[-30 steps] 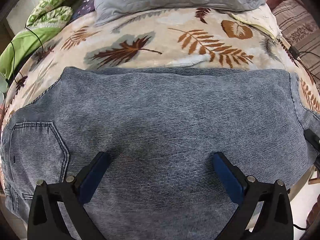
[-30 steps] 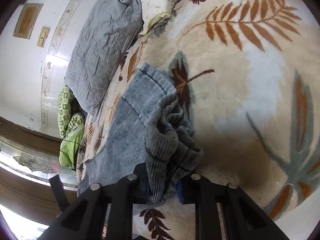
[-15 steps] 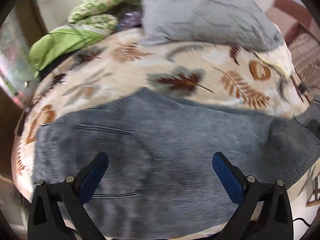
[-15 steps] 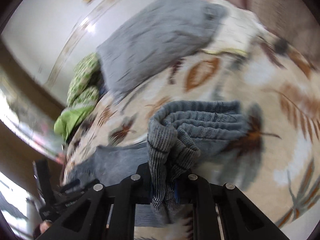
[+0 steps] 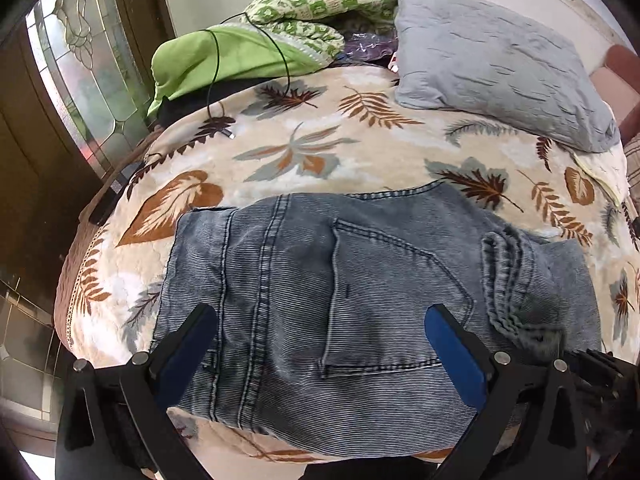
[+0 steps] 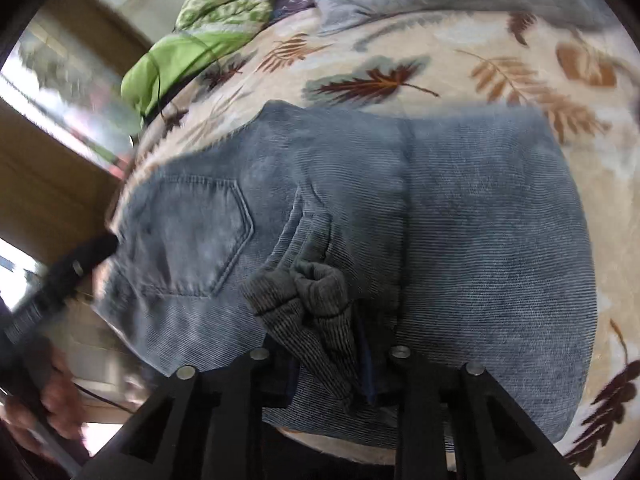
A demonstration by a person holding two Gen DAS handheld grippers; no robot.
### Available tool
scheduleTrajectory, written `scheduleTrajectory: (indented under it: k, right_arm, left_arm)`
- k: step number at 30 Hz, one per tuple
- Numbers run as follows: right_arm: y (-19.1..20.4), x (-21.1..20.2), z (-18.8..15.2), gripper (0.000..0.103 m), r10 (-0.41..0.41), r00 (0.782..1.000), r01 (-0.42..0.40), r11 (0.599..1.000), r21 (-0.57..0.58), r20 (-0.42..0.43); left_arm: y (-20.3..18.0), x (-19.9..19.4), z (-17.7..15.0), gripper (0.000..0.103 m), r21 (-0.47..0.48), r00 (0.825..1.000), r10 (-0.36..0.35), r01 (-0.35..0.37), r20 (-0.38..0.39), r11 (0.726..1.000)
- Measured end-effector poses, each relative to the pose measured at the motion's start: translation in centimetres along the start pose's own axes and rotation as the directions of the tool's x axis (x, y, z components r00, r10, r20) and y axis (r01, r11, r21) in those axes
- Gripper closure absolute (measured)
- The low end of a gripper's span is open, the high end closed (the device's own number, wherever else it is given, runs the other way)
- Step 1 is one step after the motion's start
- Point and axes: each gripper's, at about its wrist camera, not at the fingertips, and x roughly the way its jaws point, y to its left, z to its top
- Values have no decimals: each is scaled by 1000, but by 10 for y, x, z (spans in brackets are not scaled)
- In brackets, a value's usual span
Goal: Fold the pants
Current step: 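Open the right gripper and release the folded hem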
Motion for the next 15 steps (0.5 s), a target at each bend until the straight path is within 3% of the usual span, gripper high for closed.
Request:
scheduleTrajectory:
  k: [1, 2, 4, 8, 13, 15]
  right_arm:
    - [3, -4, -3, 65, 16, 1000, -16, 999, -28, 1]
    - [4, -12, -7, 53, 42, 999, -42, 998, -44, 9]
    - [2, -27, -14, 42, 95, 995, -93, 994, -55, 33]
    - [-8, -59, -27, 42, 175, 980, -168, 983, -78, 93]
    - [-45, -75, -27, 44, 92, 980, -96, 995, 15, 177]
    - [-64, -73, -26, 56, 60, 983, -73, 995, 71, 174]
  left_arm:
    - [0, 0, 0, 0, 0, 1000, -5, 5, 1, 1000]
    - [-1, 0, 0, 0, 3, 1000, -12, 12, 3, 1000]
    - [-7, 0, 1, 0, 18, 1000, -27, 27, 6, 999]
    - [-30, 1, 1, 0, 77, 999, -50, 49, 9, 996]
    - [-70, 6, 12, 0, 145, 997, -70, 66, 24, 987]
    - [-93, 13, 20, 0, 177, 997, -68, 62, 32, 982]
